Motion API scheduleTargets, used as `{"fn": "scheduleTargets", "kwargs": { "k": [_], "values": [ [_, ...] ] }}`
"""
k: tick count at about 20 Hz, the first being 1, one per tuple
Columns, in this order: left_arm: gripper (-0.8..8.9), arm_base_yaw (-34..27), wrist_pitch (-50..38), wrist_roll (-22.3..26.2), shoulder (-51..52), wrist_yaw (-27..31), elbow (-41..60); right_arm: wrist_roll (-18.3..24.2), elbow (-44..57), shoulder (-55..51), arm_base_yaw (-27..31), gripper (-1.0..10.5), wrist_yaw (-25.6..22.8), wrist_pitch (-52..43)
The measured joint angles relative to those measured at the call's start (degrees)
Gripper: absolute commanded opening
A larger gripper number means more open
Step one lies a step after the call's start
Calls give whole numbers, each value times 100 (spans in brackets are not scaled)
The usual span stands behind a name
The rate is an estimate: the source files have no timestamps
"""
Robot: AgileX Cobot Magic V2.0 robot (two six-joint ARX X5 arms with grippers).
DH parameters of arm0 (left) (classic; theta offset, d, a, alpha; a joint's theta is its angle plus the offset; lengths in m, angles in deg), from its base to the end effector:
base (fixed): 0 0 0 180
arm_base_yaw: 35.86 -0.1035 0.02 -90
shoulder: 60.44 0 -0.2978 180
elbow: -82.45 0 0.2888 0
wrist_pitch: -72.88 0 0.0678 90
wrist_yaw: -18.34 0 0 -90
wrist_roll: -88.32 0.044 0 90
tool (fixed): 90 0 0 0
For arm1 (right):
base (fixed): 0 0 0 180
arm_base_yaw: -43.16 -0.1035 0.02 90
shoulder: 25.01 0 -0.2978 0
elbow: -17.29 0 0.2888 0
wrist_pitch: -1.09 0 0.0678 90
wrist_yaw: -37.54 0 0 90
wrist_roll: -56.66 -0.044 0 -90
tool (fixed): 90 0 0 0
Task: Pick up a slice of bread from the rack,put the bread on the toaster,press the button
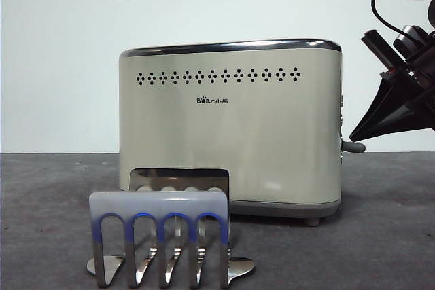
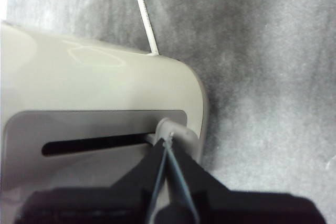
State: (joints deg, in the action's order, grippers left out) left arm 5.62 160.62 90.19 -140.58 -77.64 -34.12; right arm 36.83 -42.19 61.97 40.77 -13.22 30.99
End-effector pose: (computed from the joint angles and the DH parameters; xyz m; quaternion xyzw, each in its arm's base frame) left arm 0.2001 -0.1830 0.4813 0.1454 0.4064 -0.3694 0.8229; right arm 0.3139 0.0410 0.1817 0.2907 0.5025 0.2286 0.7815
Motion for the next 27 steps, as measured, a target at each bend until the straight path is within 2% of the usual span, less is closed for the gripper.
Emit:
{"fn": "scheduleTargets", "kwargs": {
  "k": [13,21,27],
  "values": [
    [-8,0,0,0,0,0,0,105,-4,-87,0,-8,35,4],
    [-8,0,2,0,0,-2,0,144,-343,-391,-24,-8,-219,839],
    [-8,0,0,0,0,0,0,173,-890,-761,-306,-8,-249,1193]
  ]
}}
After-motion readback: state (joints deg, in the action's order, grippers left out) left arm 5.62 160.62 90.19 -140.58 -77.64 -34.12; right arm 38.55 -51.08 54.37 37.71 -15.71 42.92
